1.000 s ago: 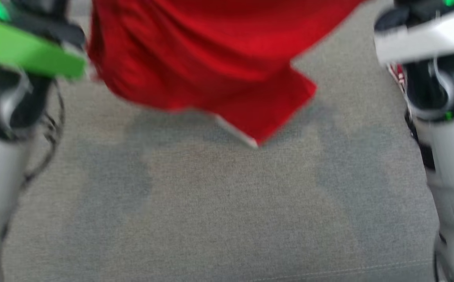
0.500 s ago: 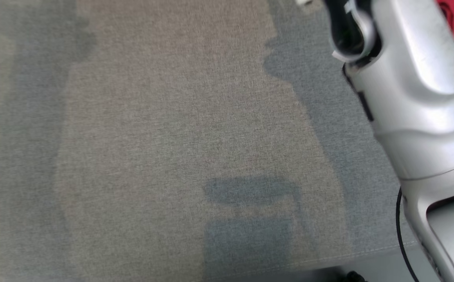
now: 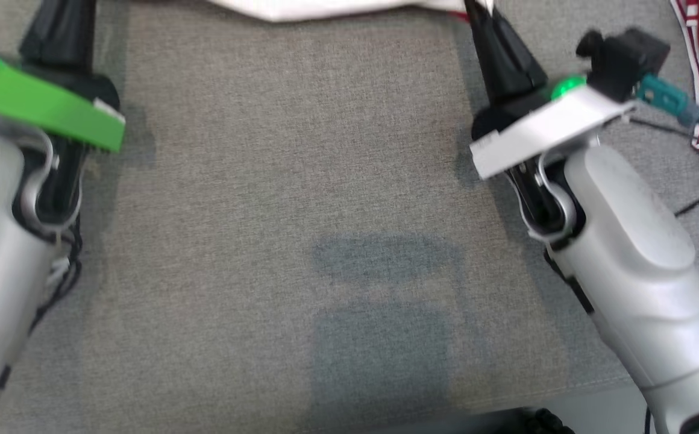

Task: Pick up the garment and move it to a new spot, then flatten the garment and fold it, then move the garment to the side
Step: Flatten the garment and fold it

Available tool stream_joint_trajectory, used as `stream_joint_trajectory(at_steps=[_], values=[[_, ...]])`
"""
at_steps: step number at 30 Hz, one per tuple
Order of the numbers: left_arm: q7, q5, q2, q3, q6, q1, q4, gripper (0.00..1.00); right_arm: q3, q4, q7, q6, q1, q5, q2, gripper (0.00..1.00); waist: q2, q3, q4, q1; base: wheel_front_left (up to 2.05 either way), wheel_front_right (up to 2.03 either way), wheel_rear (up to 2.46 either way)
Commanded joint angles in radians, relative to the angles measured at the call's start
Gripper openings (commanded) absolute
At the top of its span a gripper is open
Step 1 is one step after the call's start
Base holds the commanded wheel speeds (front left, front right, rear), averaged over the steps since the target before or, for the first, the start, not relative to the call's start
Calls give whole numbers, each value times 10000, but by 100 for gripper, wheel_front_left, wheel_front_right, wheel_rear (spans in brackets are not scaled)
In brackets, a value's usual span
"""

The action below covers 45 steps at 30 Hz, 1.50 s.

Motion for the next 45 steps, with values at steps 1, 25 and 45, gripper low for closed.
stream_joint_trajectory(at_steps=[1, 25, 45], values=[[-48, -48, 136, 235, -17, 587, -333, 0, 67, -231, -44, 1, 429, 132, -164, 0, 69, -547, 379, -2, 0, 0, 0], [-57, 2104, -2786, 3586, -17, 9944, -4516, 0, -993, -3875, 272, 0, 7969, 312, -1243, 0, 69, -4341, 450, -2, 0, 0, 0], [-56, 2187, -3118, 3607, -17, 11775, -5634, 0, -1679, -5797, 1720, 1, 9708, -325, -880, 0, 69, -4851, 310, -2, 0, 0, 0]])
